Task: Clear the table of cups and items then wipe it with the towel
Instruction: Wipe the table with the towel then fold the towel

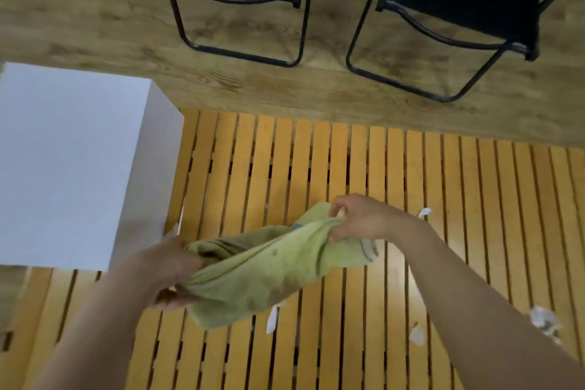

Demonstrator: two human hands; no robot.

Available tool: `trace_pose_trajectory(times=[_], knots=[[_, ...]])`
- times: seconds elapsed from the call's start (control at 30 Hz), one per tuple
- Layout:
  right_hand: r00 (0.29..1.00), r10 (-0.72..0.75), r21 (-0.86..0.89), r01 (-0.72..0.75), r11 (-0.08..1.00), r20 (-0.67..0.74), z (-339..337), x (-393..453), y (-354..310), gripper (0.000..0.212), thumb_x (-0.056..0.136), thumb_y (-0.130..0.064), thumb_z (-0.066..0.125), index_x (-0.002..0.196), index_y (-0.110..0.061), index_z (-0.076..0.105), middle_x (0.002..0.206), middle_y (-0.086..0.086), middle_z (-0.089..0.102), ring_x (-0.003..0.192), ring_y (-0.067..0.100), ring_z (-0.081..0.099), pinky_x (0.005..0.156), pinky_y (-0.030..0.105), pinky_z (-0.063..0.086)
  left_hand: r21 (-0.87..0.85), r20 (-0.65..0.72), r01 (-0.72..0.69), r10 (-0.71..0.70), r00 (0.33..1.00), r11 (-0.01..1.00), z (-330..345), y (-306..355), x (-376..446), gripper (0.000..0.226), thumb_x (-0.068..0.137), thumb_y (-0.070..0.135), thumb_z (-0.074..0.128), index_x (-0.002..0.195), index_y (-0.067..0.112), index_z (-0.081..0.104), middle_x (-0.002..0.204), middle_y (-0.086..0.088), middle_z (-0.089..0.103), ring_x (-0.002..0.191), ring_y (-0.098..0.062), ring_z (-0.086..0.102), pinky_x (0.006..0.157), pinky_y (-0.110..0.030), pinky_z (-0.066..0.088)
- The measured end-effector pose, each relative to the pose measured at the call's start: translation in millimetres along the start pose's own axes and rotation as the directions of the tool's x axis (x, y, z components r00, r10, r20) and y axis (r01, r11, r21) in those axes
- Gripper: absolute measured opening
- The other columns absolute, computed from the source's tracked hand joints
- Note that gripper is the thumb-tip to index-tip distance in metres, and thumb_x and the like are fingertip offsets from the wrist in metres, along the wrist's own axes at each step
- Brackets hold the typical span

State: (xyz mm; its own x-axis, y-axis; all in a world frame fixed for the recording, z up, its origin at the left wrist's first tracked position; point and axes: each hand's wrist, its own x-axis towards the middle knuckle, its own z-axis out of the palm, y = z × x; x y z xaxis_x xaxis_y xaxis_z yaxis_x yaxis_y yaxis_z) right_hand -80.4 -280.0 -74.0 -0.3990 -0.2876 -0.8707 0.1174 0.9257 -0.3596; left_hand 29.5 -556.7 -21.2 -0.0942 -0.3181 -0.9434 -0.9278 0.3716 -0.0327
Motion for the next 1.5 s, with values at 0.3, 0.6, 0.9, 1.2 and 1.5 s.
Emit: trace_pose_trajectory(times=[0.3,0.6,0.9,1.2,1.5], knots=[[0.943,0.029,-0.022,-0.038,0.999,-0.330,57,60,-5,0.073,0.079,-0.039,0.078,0.142,-0.023,0.043,0.131,0.006,0.053,0.115,0.027,0.057,0.095,0.044,0.052,-0.213,0.063,-0.205,0.223,0.973,0.955,1,-22,35,0.029,0.099,0.041,0.052,0.112,0.016,0.058,0.086,-0.012,0.067,0.058,-0.017,0.055,0.051,-0.026,0.044],[0.943,0.244,0.469,-0.113,0.876,-0.227,74,30,10,0.019,0.080,-0.025,0.076,0.096,-0.019,0.069,0.107,0.005,0.071,0.088,0.013,0.067,0.079,0.035,0.059,0.035,-0.395,-0.527,0.496,0.773,0.849,52,-42,54,0.014,0.085,0.024,0.071,0.090,0.017,0.059,0.102,-0.005,0.064,0.088,-0.023,0.064,0.072,-0.037,0.058],[0.581,-0.194,-0.066,0.234,0.970,-0.791,83,-26,-84,0.038,0.076,-0.027,0.075,0.105,-0.026,0.050,0.101,-0.009,0.057,0.092,0.012,0.053,0.074,0.028,0.048,-0.940,0.089,-0.013,0.281,0.956,0.342,66,-17,32,0.023,0.102,0.007,0.044,0.121,-0.005,0.052,0.116,-0.026,0.065,0.100,-0.033,0.067,0.071,-0.039,0.061],[0.808,-0.374,-0.388,0.197,0.900,-0.455,129,-20,-114,0.097,0.077,-0.049,0.075,0.154,-0.019,0.022,0.139,-0.006,0.030,0.128,0.020,0.027,0.112,0.033,0.035,-0.992,0.126,0.108,0.570,0.812,0.066,61,-64,30,0.044,0.090,0.022,0.046,0.130,0.011,0.062,0.124,-0.010,0.069,0.106,-0.024,0.068,0.091,-0.039,0.055],[0.466,-0.608,-0.450,0.412,0.792,-0.643,127,17,-163,0.057,0.069,-0.010,0.081,0.121,-0.010,0.058,0.129,0.004,0.037,0.123,0.024,0.038,0.094,0.030,0.046,-0.446,-0.391,-0.525,0.370,0.843,0.725,40,-116,69,0.031,0.098,0.001,0.048,0.115,0.023,0.062,0.113,0.014,0.067,0.109,-0.011,0.063,0.088,-0.030,0.051]])
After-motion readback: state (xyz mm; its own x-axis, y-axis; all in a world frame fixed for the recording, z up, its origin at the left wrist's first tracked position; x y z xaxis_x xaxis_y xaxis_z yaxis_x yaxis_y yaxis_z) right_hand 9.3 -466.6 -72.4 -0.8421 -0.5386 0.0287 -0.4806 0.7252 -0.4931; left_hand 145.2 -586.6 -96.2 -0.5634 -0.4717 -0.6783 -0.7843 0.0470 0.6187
